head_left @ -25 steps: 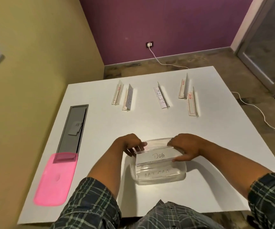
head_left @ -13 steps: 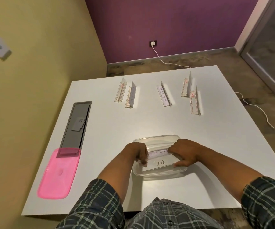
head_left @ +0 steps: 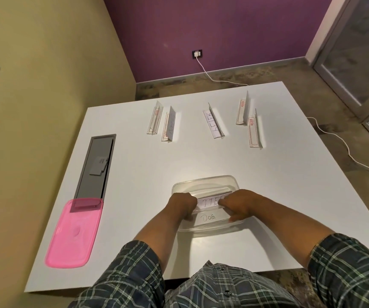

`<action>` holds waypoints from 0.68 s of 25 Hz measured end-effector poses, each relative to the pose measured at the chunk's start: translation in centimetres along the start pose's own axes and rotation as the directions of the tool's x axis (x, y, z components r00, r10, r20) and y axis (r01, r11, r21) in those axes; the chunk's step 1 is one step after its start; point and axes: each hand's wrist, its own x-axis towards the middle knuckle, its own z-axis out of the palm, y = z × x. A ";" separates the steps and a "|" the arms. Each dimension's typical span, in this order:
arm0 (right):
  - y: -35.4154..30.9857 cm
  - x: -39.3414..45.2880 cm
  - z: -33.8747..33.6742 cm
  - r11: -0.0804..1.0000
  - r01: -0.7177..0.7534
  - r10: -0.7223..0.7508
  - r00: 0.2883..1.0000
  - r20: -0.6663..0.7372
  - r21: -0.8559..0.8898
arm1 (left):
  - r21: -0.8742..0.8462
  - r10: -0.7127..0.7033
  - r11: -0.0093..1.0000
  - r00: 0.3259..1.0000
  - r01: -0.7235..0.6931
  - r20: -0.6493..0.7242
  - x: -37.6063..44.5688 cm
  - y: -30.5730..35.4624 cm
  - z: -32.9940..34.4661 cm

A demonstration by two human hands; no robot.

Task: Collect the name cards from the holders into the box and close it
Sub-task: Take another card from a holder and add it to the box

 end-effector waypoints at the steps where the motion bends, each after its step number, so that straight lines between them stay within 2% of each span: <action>1: -0.1 0.2 0.0 1.000 -0.014 0.014 1.000 0.018 -0.001 | 0.000 -0.001 1.000 1.000 0.001 -0.004 0.0 -0.1 0.2; 10: -0.7 0.6 -0.2 0.994 -0.005 0.014 0.996 0.088 -0.105 | 0.017 0.003 1.000 0.999 -0.002 -0.051 -0.2 0.4 1.1; 17: -1.8 1.7 -0.1 0.973 -0.019 0.028 0.999 0.033 -0.232 | -0.013 0.007 1.000 0.998 -0.007 -0.058 -0.4 0.6 1.4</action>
